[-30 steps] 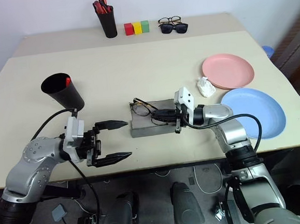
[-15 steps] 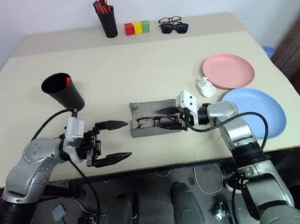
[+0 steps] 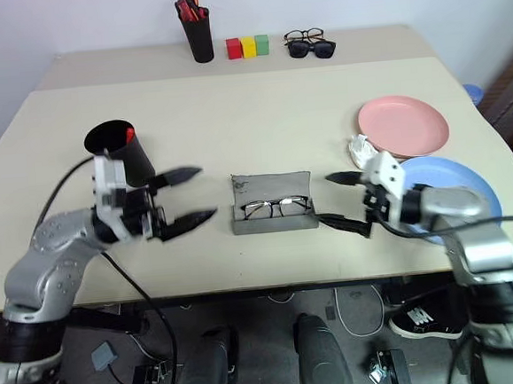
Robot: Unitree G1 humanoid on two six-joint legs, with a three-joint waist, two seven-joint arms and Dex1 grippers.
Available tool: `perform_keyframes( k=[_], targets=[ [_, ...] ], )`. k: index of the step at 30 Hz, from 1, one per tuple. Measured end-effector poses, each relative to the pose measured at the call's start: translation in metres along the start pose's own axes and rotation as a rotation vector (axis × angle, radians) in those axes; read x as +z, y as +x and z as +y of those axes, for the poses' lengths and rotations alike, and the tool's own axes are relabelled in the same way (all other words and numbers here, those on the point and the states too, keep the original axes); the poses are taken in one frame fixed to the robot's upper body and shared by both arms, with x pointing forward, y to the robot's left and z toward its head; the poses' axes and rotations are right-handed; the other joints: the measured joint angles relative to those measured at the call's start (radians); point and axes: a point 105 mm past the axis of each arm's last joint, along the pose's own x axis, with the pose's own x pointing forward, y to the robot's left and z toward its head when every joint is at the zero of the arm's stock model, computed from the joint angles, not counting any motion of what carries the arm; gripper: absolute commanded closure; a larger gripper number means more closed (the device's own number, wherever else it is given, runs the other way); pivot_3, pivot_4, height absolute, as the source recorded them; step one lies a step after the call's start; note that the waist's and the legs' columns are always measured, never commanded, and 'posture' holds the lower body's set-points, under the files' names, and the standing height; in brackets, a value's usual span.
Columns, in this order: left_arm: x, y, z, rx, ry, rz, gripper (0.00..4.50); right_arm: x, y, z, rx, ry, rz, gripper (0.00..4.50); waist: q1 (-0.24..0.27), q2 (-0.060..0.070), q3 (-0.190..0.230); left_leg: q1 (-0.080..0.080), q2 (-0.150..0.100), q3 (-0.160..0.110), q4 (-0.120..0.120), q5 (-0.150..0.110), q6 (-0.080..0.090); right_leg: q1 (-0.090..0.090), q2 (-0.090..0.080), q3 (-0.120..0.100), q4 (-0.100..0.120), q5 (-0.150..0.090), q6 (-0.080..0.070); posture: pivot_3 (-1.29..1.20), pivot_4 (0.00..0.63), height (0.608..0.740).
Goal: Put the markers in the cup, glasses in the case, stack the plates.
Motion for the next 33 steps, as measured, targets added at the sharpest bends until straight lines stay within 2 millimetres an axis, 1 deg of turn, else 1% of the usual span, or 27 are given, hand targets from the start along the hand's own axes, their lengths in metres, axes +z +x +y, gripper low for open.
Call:
perform_keyframes(
  k=[1,3,4,5,7,8,9,11,12,15,17,21,23,27,31,33],
  targets=[
    [0.000,0.005,0.008,0.018,0.014,0.012,0.00,-0.007,-0.010,0.004,-0.032,0.023,0.014,0.05,0.000,0.000,0.000,0.000,0.000,0.000,0.000,0.000,0.000,0.000,0.000,0.000,0.000,0.000,0.000,0.00,0.150,0.740],
    [-0.004,0.011,0.024,0.064,0.034,0.051,0.57,-0.019,-0.025,0.010,-0.079,0.060,0.044,0.00,-0.005,0.000,0.000,0.000,0.000,0.000,0.000,0.000,0.000,0.000,0.001,0.000,0.000,0.000,0.000,0.00,0.150,0.740],
    [-0.008,0.018,0.034,0.079,0.027,0.075,0.93,-0.027,-0.035,0.015,-0.105,0.080,0.072,0.00,-0.004,0.000,0.000,0.001,0.000,0.000,0.000,0.000,0.000,0.000,0.001,0.000,0.000,-0.001,0.002,0.00,0.150,0.740],
    [-0.010,0.022,0.044,0.097,0.019,0.087,1.35,-0.033,-0.040,0.020,-0.116,0.089,0.093,0.00,-0.004,-0.001,0.000,0.000,0.000,0.000,0.000,0.000,0.000,0.000,0.001,0.000,0.000,-0.001,0.002,0.00,0.150,0.740],
    [-0.012,0.035,0.063,0.129,0.005,0.115,2.33,-0.045,-0.052,0.033,-0.135,0.113,0.137,0.00,-0.003,-0.002,0.000,0.000,0.000,0.000,0.001,0.000,0.000,0.001,0.001,0.000,0.000,-0.002,0.003,0.00,0.150,0.740],
    [-0.012,0.041,0.074,0.150,0.012,0.122,2.87,-0.048,-0.056,0.039,-0.138,0.111,0.150,0.00,-0.007,-0.002,0.000,0.000,-0.001,0.000,0.001,0.000,0.000,0.001,0.000,0.000,-0.001,-0.002,0.003,0.00,0.150,0.740],
    [-0.011,0.043,0.076,0.153,0.021,0.125,3.29,-0.049,-0.057,0.040,-0.140,0.107,0.153,0.00,-0.013,-0.003,0.000,0.001,-0.001,0.001,0.001,0.000,0.000,0.001,0.000,0.001,-0.002,-0.002,0.003,0.00,0.150,0.740],
    [-0.013,0.054,0.081,0.142,0.056,0.139,4.29,-0.052,-0.063,0.044,-0.154,0.103,0.167,0.00,-0.014,-0.004,0.001,0.001,0.000,0.002,0.000,-0.001,0.000,0.000,0.000,0.001,-0.002,-0.002,0.003,0.00,0.150,0.740],
    [-0.015,0.060,0.084,0.142,0.069,0.147,4.46,-0.052,-0.066,0.047,-0.158,0.098,0.168,0.00,-0.011,-0.004,0.001,0.001,0.000,0.001,0.000,-0.001,0.001,0.000,0.000,0.001,-0.002,-0.002,0.003,0.00,0.150,0.740],
    [-0.019,0.069,0.097,0.171,0.151,0.193,4.46,-0.053,-0.079,0.053,-0.215,0.106,0.141,0.00,-0.005,-0.005,0.002,0.000,0.000,0.001,-0.001,-0.001,0.001,-0.001,0.001,0.001,-0.001,-0.002,0.003,0.00,0.150,0.740],
    [-0.022,0.073,0.102,0.167,0.207,0.229,4.46,-0.051,-0.084,0.054,-0.253,0.104,0.121,0.00,-0.004,-0.006,0.002,-0.001,-0.001,0.001,-0.001,-0.001,0.001,0.000,0.000,0.001,-0.003,-0.002,0.003,0.00,0.150,0.740],
    [-0.040,0.086,0.099,0.067,0.346,0.365,4.46,-0.039,-0.090,0.054,-0.292,0.066,0.069,0.00,-0.005,-0.008,0.003,-0.001,-0.001,0.001,0.000,-0.001,0.000,0.000,0.000,0.001,-0.003,-0.002,0.003,0.00,0.150,0.740],
    [-0.048,0.093,0.095,0.004,0.428,0.438,4.46,-0.034,-0.091,0.054,-0.304,0.055,0.041,0.00,-0.005,-0.010,0.004,-0.001,-0.001,0.001,-0.001,-0.001,0.000,0.000,0.000,0.001,-0.004,-0.002,0.003,0.00,0.150,0.740],
    [-0.057,0.105,0.089,-0.094,0.547,0.536,4.46,-0.028,-0.090,0.054,-0.314,0.050,0.017,0.00,-0.003,-0.010,0.004,-0.002,-0.001,0.001,-0.001,-0.001,0.001,0.000,0.000,0.001,-0.005,-0.002,0.003,0.00,0.150,0.740],
    [-0.065,0.117,0.072,-0.228,0.623,0.570,4.46,-0.024,-0.088,0.055,-0.321,0.056,0.004,0.00,-0.002,-0.010,0.004,-0.003,-0.001,0.001,-0.001,-0.002,0.002,0.000,-0.001,0.001,-0.008,-0.001,0.003,0.00,0.150,0.740],
    [-0.070,0.121,0.058,-0.326,0.587,0.571,4.46,-0.023,-0.087,0.055,-0.327,0.060,0.005,0.00,-0.001,-0.010,0.004,-0.004,-0.001,0.001,-0.002,-0.002,0.003,0.000,-0.001,0.001,-0.009,-0.001,0.003,0.00,0.150,0.740]
  ],
)
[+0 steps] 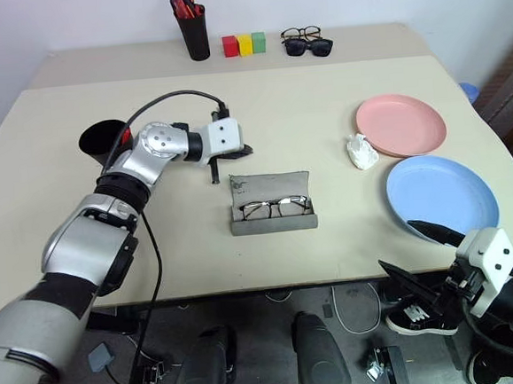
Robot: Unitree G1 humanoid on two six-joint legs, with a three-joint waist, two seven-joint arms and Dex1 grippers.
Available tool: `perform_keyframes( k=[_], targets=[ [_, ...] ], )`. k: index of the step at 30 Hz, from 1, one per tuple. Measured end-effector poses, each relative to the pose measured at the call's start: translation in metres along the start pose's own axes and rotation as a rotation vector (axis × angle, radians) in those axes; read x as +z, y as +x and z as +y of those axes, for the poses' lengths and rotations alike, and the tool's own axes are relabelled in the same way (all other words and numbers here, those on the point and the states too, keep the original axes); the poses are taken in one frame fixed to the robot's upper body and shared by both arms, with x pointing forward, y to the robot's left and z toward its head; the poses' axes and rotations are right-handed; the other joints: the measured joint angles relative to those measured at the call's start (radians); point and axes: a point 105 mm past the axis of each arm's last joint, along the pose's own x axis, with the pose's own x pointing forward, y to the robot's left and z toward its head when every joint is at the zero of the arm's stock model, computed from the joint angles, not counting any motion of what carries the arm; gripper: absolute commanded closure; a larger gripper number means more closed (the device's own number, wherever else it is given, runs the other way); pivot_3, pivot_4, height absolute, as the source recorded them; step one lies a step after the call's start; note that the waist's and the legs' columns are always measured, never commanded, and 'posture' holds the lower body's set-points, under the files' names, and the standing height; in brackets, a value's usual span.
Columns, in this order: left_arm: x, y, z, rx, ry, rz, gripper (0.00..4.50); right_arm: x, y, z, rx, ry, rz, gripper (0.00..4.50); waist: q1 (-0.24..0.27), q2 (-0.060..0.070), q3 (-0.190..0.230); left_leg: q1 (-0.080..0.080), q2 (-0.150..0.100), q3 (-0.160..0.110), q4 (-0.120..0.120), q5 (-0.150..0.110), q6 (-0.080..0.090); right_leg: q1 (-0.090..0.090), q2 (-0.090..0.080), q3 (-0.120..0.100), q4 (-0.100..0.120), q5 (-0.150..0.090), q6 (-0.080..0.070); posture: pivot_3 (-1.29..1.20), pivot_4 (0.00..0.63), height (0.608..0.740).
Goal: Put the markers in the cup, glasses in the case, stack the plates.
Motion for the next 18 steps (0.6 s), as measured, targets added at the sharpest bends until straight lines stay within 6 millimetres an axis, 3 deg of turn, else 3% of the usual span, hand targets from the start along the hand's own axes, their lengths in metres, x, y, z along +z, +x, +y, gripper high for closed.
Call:
perform_keyframes(
  k=[3,7,11,13,16,18],
  targets=[
    [0.021,0.006,-0.019,-0.207,-0.151,-0.140,4.46,0.003,0.001,0.000,-0.006,-0.005,-0.008,0.00,0.000,0.000,0.000,-0.002,0.000,0.000,0.000,0.000,0.001,0.000,0.000,0.000,-0.002,0.002,-0.003,0.00,0.150,0.740],
    [0.037,-0.016,-0.029,-0.408,-0.242,-0.227,4.46,0.005,0.003,0.000,-0.016,-0.004,-0.012,0.00,-0.009,0.001,0.000,0.000,0.000,0.000,0.000,-0.002,0.004,0.000,0.000,0.000,0.000,0.002,-0.003,0.00,0.150,0.740],
    [0.033,-0.039,-0.051,-0.513,-0.308,-0.208,4.46,0.006,0.008,-0.002,-0.020,0.002,-0.024,0.00,-0.008,0.002,0.000,0.005,0.001,0.000,0.001,-0.003,0.006,0.002,0.001,0.001,0.006,0.001,-0.002,0.00,0.150,0.740],
    [0.029,-0.042,-0.067,-0.567,-0.338,-0.187,4.46,0.007,0.011,-0.004,-0.025,0.007,-0.030,0.00,-0.003,0.002,0.000,0.005,0.001,-0.001,0.003,-0.003,0.006,0.002,0.001,0.001,0.009,0.000,-0.004,0.00,0.150,0.740],
    [0.028,-0.039,-0.089,-0.625,-0.339,-0.178,4.46,0.008,0.017,-0.009,-0.036,0.012,-0.043,0.00,0.000,0.002,0.000,0.006,0.001,0.000,0.006,-0.003,0.006,0.004,0.000,0.001,0.009,0.000,-0.004,0.00,0.150,0.740],
    [0.036,-0.029,-0.091,-0.596,-0.345,-0.233,4.46,0.005,0.020,-0.011,-0.036,0.027,-0.039,0.00,0.010,0.002,0.000,0.004,0.000,0.000,0.008,-0.003,0.006,0.004,0.000,0.001,0.008,0.000,-0.004,0.00,0.150,0.740]
  ],
)
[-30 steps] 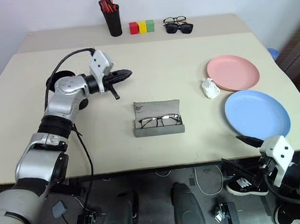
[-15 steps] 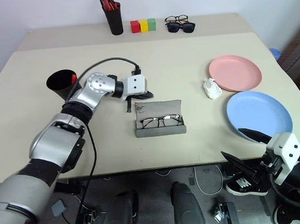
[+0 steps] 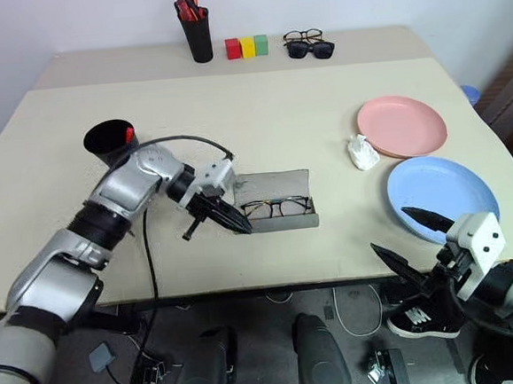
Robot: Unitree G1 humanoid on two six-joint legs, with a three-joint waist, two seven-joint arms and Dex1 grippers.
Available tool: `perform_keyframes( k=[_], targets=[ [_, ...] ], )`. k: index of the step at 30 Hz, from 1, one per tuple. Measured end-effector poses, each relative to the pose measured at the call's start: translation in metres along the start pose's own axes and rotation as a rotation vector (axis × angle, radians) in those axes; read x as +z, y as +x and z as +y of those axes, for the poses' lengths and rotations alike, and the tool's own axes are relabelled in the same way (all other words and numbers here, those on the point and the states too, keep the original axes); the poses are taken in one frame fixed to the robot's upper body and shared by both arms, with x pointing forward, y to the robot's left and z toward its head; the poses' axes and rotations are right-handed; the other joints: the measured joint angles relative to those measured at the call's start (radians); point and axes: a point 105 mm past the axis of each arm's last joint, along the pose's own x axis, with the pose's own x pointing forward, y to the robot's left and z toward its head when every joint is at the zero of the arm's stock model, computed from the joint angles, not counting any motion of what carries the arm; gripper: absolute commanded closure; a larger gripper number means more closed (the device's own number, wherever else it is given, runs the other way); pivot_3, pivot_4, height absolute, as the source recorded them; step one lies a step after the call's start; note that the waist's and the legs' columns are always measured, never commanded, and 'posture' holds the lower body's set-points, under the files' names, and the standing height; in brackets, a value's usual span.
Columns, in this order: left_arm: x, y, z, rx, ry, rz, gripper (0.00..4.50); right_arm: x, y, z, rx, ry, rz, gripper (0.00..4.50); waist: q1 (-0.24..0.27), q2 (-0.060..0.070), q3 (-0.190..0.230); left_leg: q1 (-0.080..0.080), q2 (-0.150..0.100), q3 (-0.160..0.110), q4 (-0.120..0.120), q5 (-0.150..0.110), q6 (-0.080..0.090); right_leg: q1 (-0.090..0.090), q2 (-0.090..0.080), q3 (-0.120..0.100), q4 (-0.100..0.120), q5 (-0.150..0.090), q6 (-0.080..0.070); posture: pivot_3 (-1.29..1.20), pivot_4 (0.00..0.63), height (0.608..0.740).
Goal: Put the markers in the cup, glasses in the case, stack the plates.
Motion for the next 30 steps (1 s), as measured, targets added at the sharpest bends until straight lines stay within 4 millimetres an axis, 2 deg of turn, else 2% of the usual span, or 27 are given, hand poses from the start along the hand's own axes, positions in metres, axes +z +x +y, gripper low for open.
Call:
perform_keyframes(
  k=[3,7,9,11,15,19,22,25,30],
  targets=[
    [0.023,0.004,0.020,0.119,0.029,-0.089,4.46,0.003,0.004,-0.002,0.007,-0.008,-0.012,0.00,0.011,0.000,0.000,-0.001,0.000,0.000,0.000,0.000,0.000,-0.001,0.000,0.000,0.000,0.000,0.001,0.00,0.150,0.740],
    [0.043,-0.029,0.073,0.503,0.188,-0.019,4.46,0.004,0.007,-0.008,0.004,-0.013,-0.015,0.00,0.013,0.000,0.000,0.000,0.000,0.000,-0.002,0.000,0.000,-0.001,0.001,0.000,-0.001,-0.002,0.004,0.00,0.150,0.740],
    [0.040,-0.035,0.088,0.613,0.260,0.061,4.46,0.001,0.009,-0.008,0.006,-0.007,-0.010,0.00,0.012,0.000,0.000,0.001,-0.001,0.000,-0.005,0.000,0.000,-0.001,0.001,0.000,-0.001,-0.002,0.004,0.00,0.150,0.740],
    [0.029,-0.032,0.096,0.660,0.279,0.113,4.46,0.000,0.011,-0.008,0.012,-0.003,-0.010,0.00,0.012,0.000,0.000,0.000,-0.001,0.000,-0.005,0.000,0.000,-0.001,0.001,0.000,-0.001,-0.002,0.004,0.00,0.150,0.740],
    [0.007,-0.023,0.102,0.656,0.289,0.224,4.46,0.001,0.013,-0.008,0.015,-0.008,-0.016,0.00,0.014,0.000,0.000,-0.001,-0.001,0.000,-0.005,0.000,0.000,-0.002,0.000,0.000,-0.001,-0.001,0.003,0.00,0.150,0.740],
    [0.006,-0.024,0.108,0.658,0.431,0.357,4.46,0.000,0.013,-0.007,0.009,-0.005,-0.017,0.00,0.014,-0.001,0.000,-0.001,-0.001,0.000,-0.004,0.000,0.000,-0.002,0.000,0.000,-0.002,-0.003,0.006,0.00,0.150,0.740],
    [0.004,-0.015,0.105,0.608,0.482,0.383,4.46,-0.003,0.011,-0.006,0.000,0.004,-0.013,0.00,0.014,-0.001,0.000,-0.001,-0.001,0.000,-0.005,0.000,0.000,-0.002,0.000,0.000,-0.002,-0.003,0.006,0.00,0.150,0.740],
    [0.002,-0.007,0.098,0.516,0.441,0.363,4.46,-0.006,0.010,-0.005,-0.011,0.016,-0.009,0.00,0.013,-0.001,0.000,-0.001,-0.001,0.000,-0.005,0.000,0.000,-0.002,0.000,0.000,-0.001,-0.003,0.005,0.00,0.150,0.740],
    [-0.005,-0.004,0.076,0.322,0.260,0.284,4.46,-0.009,0.006,-0.002,-0.017,0.021,0.003,0.00,0.008,0.000,0.000,0.000,-0.001,0.000,-0.004,0.000,0.000,-0.002,0.000,0.000,0.000,-0.001,0.002,0.00,0.150,0.740]
  ],
)
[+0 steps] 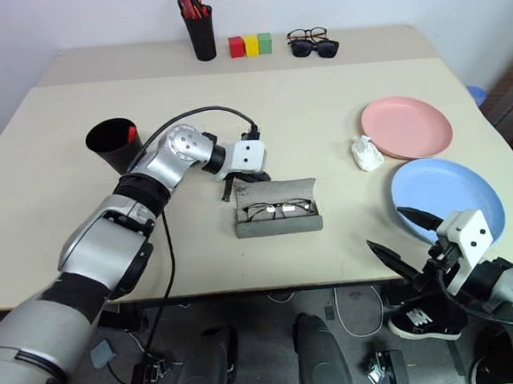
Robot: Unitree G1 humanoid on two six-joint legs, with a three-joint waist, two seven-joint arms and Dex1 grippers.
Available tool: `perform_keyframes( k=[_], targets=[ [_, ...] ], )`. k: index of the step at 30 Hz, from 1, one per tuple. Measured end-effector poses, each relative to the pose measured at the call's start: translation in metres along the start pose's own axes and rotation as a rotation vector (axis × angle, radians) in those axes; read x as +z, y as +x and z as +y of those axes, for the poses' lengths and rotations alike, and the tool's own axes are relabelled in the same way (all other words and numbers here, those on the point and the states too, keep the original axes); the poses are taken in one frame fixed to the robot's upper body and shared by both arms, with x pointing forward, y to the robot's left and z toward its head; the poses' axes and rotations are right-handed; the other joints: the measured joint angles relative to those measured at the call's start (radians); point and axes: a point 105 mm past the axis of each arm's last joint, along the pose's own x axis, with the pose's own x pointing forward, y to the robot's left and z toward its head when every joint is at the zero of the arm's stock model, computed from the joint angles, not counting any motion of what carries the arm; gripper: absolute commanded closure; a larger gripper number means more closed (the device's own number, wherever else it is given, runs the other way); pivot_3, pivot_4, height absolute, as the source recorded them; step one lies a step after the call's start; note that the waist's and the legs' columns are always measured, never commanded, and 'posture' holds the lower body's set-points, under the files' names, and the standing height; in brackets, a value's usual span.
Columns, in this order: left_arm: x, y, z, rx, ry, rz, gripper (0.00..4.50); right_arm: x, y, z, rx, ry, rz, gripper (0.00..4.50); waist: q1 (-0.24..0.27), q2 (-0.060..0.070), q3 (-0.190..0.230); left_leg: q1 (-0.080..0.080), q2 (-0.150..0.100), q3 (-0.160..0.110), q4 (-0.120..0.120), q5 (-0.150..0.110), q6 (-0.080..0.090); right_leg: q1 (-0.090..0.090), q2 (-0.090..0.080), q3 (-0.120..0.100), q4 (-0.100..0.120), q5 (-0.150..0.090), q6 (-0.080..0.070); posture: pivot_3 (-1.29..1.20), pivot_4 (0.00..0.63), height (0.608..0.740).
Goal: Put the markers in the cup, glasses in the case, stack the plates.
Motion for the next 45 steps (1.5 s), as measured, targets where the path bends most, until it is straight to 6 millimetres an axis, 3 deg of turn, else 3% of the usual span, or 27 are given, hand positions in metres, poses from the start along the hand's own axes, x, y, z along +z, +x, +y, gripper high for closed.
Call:
perform_keyframes(
  k=[5,8,12,16,19,22,29,37,41,45],
  targets=[
    [0.004,-0.010,-0.024,-0.187,-0.152,-0.090,4.46,0.002,0.000,-0.001,-0.007,-0.008,-0.007,0.00,0.000,0.000,0.000,0.000,0.000,0.000,0.001,0.000,0.000,0.000,0.000,0.000,0.001,0.000,0.000,0.00,0.150,0.740],
    [0.006,-0.019,-0.037,-0.232,-0.169,-0.098,4.46,0.004,0.001,-0.003,-0.015,-0.012,-0.014,0.00,-0.002,0.001,0.000,0.001,0.000,0.000,0.000,0.000,0.000,0.000,0.000,0.001,0.001,0.000,0.000,0.00,0.150,0.740],
    [0.012,-0.016,-0.051,-0.246,-0.157,-0.129,4.46,0.007,0.005,-0.010,-0.050,-0.015,-0.024,0.00,0.003,0.001,-0.001,0.002,0.000,0.000,0.001,0.000,0.000,0.002,0.000,0.000,0.002,0.000,-0.001,0.00,0.150,0.740],
    [0.021,-0.012,-0.048,-0.174,-0.167,-0.193,4.46,0.007,0.007,-0.019,-0.108,-0.029,-0.013,0.00,0.005,0.001,-0.001,0.001,0.000,0.000,0.003,0.000,0.000,0.002,0.000,0.000,0.002,0.000,0.000,0.00,0.150,0.740],
    [0.043,-0.021,-0.039,-0.098,-0.157,-0.324,4.46,0.000,0.006,-0.024,-0.131,-0.005,0.012,0.00,0.005,0.001,-0.001,0.001,0.000,0.000,0.002,0.000,0.000,0.001,0.000,0.000,0.001,0.000,0.000,0.00,0.150,0.740],
    [0.065,-0.031,-0.041,-0.087,-0.157,-0.445,3.63,-0.008,0.005,-0.030,-0.146,0.022,0.040,0.00,0.000,0.002,-0.001,0.002,0.000,0.000,0.001,0.000,0.000,0.001,0.000,0.000,0.002,0.000,-0.001,0.00,0.150,0.740],
    [0.066,-0.038,-0.053,-0.123,-0.212,-0.452,0.09,-0.022,0.007,-0.047,-0.168,0.051,0.100,0.00,-0.001,0.005,-0.003,0.003,0.000,0.000,0.002,0.000,0.000,0.002,0.000,0.001,0.002,0.001,-0.001,0.00,0.150,0.740],
    [0.069,-0.036,-0.047,-0.062,-0.231,-0.447,0.01,-0.034,0.017,-0.049,-0.121,0.063,0.155,0.00,0.000,0.005,-0.003,0.002,0.000,0.000,0.002,0.000,0.000,0.002,0.000,0.001,0.002,0.000,-0.001,0.00,0.150,0.740],
    [0.069,-0.036,-0.045,-0.042,-0.238,-0.452,0.00,-0.050,0.022,-0.048,-0.104,0.085,0.224,1.30,-0.002,0.005,-0.003,0.003,0.000,0.000,0.002,0.000,0.000,0.002,0.000,0.001,0.002,0.001,-0.001,0.00,0.150,0.740],
    [0.069,-0.037,-0.042,-0.016,-0.237,-0.452,0.00,-0.054,0.024,-0.052,-0.111,0.073,0.249,3.41,-0.002,0.005,-0.003,0.003,0.000,0.000,0.002,0.000,0.000,0.002,0.000,0.001,0.002,0.000,-0.001,0.00,0.150,0.740]
  ],
)
